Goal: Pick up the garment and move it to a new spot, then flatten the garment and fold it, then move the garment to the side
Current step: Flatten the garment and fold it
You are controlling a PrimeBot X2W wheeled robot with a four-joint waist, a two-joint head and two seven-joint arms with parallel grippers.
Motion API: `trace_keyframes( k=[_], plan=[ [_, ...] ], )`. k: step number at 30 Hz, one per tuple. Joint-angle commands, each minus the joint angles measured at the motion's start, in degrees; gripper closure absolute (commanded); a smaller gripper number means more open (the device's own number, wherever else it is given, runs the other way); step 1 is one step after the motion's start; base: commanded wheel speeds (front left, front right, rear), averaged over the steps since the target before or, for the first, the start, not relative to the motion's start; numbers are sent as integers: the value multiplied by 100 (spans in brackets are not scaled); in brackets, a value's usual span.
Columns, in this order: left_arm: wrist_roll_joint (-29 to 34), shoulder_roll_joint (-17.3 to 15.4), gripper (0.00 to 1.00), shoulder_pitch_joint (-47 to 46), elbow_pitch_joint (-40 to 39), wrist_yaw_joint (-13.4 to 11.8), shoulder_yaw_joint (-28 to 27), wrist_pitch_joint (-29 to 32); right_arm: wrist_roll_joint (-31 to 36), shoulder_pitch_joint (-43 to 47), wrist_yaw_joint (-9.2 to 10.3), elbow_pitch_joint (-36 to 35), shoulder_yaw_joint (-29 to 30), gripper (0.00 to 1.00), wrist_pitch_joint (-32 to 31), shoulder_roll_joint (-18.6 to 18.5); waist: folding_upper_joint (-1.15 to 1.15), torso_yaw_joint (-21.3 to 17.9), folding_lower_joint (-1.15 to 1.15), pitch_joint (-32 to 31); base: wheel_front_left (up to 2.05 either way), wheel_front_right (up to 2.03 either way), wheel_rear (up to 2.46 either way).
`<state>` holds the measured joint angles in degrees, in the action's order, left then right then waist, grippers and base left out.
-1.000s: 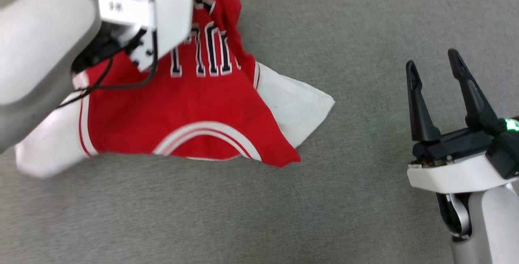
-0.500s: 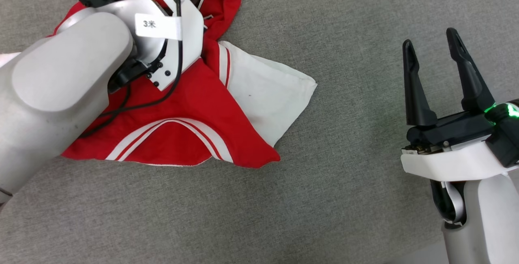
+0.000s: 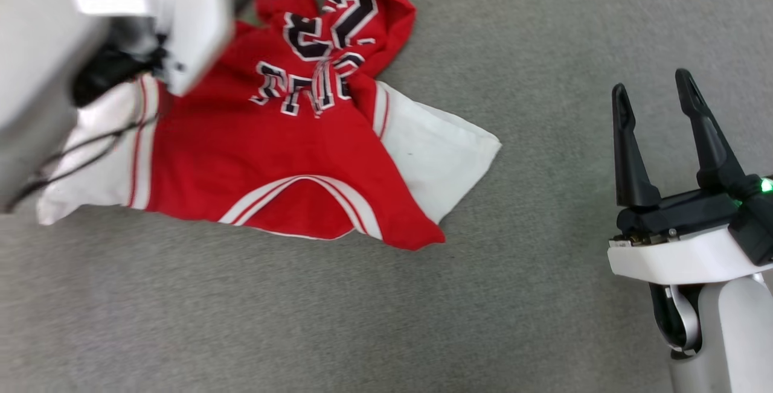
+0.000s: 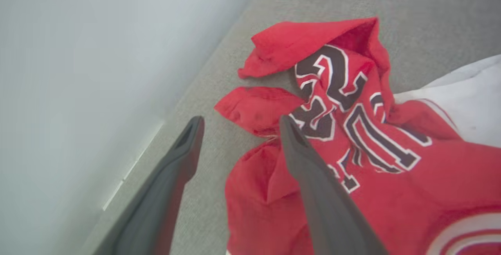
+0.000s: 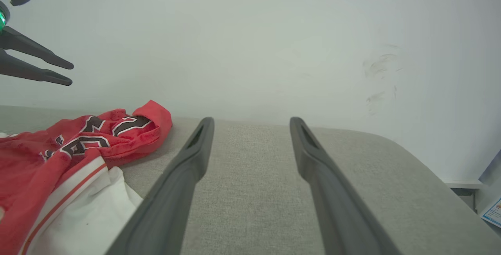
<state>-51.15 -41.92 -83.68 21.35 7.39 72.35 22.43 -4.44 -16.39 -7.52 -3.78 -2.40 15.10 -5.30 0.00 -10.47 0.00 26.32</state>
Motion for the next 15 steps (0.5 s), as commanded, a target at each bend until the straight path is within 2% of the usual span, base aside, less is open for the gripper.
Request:
trace_keyframes(
  k=[1,9,15],
  plan=[
    [-72,-126,0,-77,-53,-4,-24,59,41,61,6,-8,21,0,9,-36,0,196,0,-180,0,0,0],
    [-1035,-1045,0,328,-339,-4,18,1243,50,122,6,-12,-27,0,9,-97,0,466,0,-371,0,0,0],
    [-1300,-1365,0,732,-449,-96,55,1868,27,23,6,-20,-118,0,9,-139,0,450,0,-300,0,0,0]
  ],
)
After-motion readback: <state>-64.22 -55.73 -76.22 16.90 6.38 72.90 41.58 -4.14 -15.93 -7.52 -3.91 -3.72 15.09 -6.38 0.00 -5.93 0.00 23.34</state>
